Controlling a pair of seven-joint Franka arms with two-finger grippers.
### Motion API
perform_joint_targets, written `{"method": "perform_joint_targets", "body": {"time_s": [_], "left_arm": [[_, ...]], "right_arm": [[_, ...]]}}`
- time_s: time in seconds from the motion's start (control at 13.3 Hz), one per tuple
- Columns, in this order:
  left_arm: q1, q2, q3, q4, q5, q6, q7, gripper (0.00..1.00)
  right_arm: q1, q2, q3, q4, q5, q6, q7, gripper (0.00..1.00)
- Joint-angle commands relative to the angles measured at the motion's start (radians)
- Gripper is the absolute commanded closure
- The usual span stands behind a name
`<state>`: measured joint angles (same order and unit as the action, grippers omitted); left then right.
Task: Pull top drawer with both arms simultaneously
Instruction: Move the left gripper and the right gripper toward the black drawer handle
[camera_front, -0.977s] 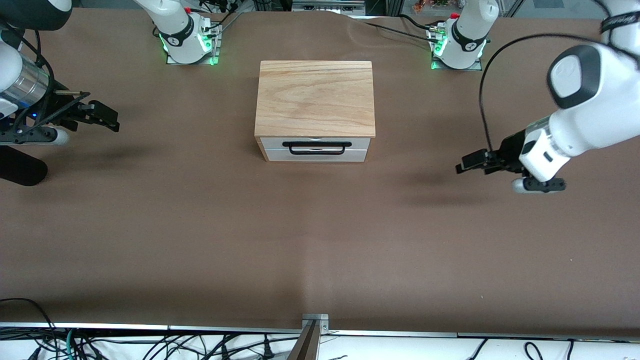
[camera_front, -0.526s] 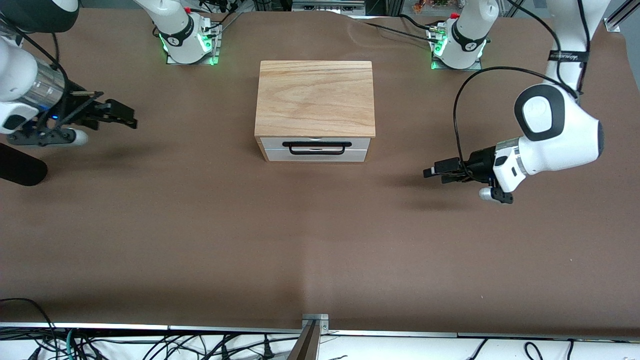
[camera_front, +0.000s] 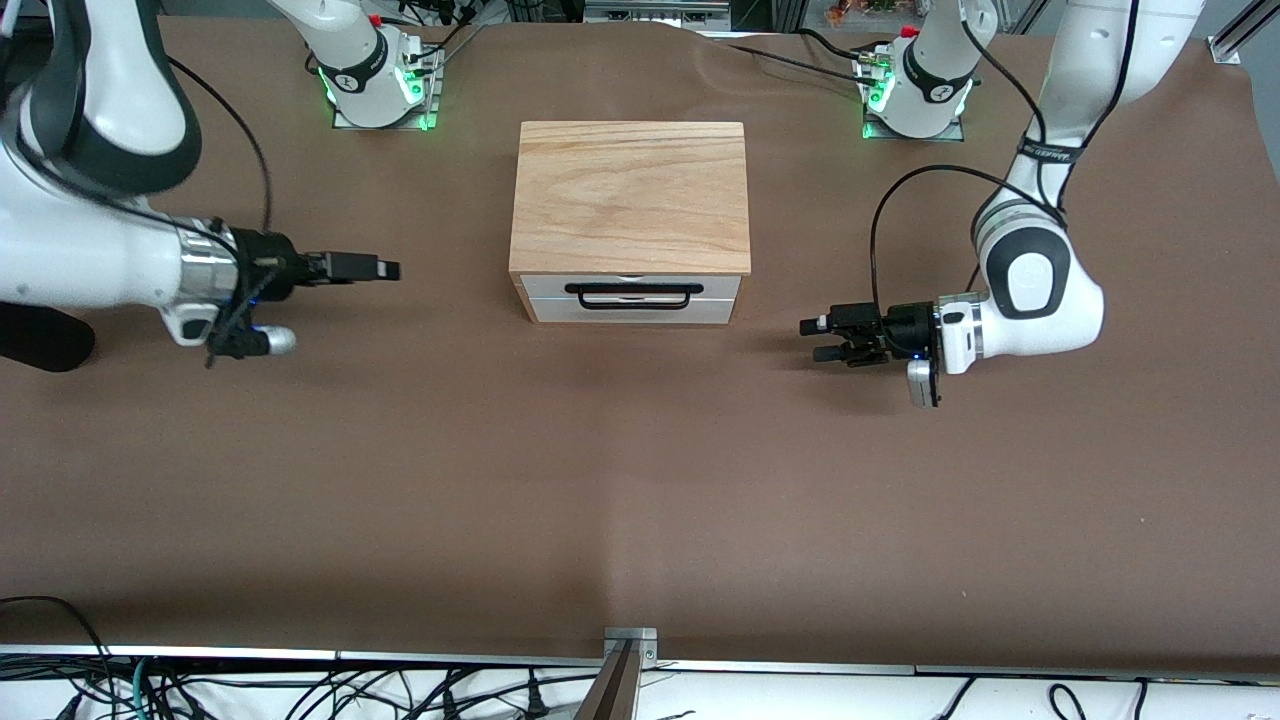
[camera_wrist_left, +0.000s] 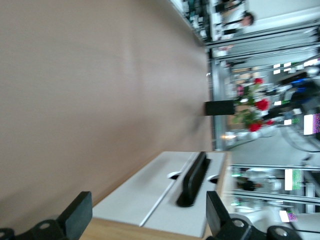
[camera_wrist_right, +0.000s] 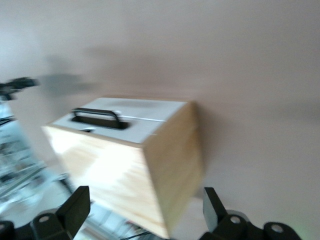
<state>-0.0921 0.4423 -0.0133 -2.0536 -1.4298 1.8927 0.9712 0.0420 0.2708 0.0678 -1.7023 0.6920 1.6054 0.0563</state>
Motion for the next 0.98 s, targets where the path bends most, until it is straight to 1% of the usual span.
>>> {"method": "perform_joint_targets", "body": {"time_s": [0.0,0.08,0.23,0.3,0.45,0.53,0.6,0.68,0.75,0.83,0.9], "left_arm": [[-0.017,0.056,0.003,-0.002,-0.145,-0.082,0.15,0.0],[-0.021,0.085,0.003,-0.002,-0.199,-0.116,0.199,0.0],[-0.046,0.146,0.003,-0.002,-0.28,-0.196,0.23,0.0],[-0.066,0.167,0.003,-0.002,-0.322,-0.21,0.239,0.0],[-0.116,0.2,0.003,-0.002,-0.426,-0.239,0.245,0.04],[-0.133,0.204,0.003,-0.002,-0.454,-0.242,0.244,0.09],[-0.143,0.202,0.003,-0.002,-0.455,-0.242,0.244,0.14],[-0.147,0.2,0.003,-0.002,-0.455,-0.241,0.241,0.21],[-0.15,0.2,0.003,-0.005,-0.455,-0.241,0.242,0.26],[-0.165,0.197,0.003,-0.013,-0.455,-0.236,0.244,0.36],[-0.173,0.193,0.003,-0.016,-0.455,-0.235,0.245,0.51]], "right_arm": [[-0.004,0.088,0.007,0.009,0.122,0.019,-0.126,0.0],[-0.004,0.123,0.013,0.006,0.183,0.04,-0.227,0.0],[-0.004,0.2,0.029,-0.005,0.305,0.08,-0.379,0.0],[-0.004,0.227,0.061,-0.013,0.355,0.124,-0.438,0.0],[-0.004,0.271,0.118,-0.034,0.437,0.22,-0.525,0.0],[-0.002,0.287,0.154,-0.051,0.472,0.269,-0.574,0.0],[-0.002,0.298,0.191,-0.075,0.515,0.325,-0.626,0.0],[-0.002,0.306,0.217,-0.109,0.576,0.365,-0.695,0.0],[-0.001,0.314,0.233,-0.132,0.651,0.373,-0.783,0.02],[-0.001,0.318,0.233,-0.164,0.709,0.363,-0.855,0.08],[-0.001,0.32,0.233,-0.193,0.74,0.36,-0.927,0.08]]}}
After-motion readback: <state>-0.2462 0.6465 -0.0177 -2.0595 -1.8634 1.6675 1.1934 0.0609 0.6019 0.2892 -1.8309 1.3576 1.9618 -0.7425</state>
